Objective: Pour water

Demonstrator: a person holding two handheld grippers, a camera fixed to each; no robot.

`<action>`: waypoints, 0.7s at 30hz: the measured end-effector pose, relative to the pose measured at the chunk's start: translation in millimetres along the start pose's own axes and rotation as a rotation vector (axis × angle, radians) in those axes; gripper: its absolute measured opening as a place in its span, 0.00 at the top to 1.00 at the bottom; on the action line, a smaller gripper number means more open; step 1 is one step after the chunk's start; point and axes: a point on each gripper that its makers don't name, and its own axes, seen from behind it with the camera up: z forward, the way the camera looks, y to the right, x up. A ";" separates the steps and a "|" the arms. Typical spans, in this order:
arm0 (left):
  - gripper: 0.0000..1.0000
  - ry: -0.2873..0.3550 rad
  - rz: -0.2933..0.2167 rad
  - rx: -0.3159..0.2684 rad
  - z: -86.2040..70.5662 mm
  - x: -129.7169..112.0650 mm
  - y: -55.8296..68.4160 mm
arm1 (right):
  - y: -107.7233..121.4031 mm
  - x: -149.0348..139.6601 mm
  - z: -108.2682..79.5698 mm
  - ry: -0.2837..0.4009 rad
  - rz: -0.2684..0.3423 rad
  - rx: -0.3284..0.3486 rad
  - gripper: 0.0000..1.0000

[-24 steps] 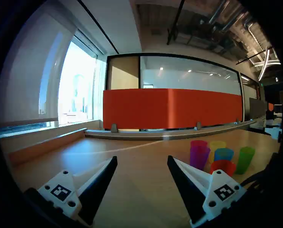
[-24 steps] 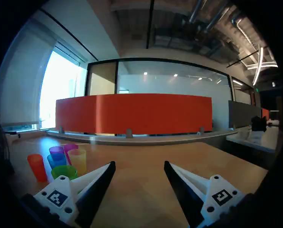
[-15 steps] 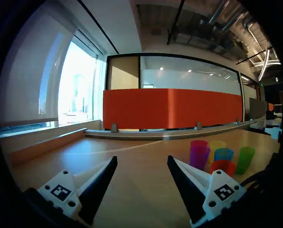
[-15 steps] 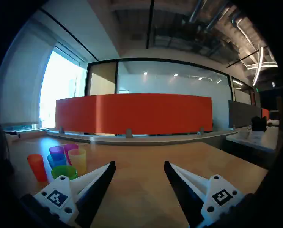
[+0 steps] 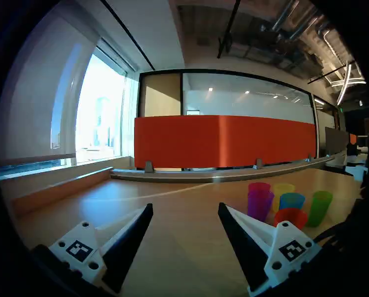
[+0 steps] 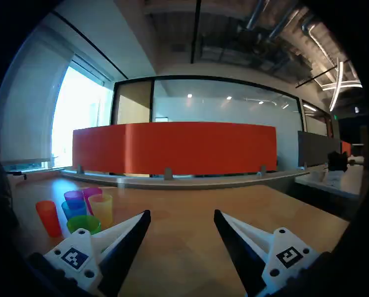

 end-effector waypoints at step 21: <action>0.02 0.000 0.000 -0.019 1.6 -0.6 3.6 | -0.2 1.4 0.0 0.000 0.000 0.000 0.01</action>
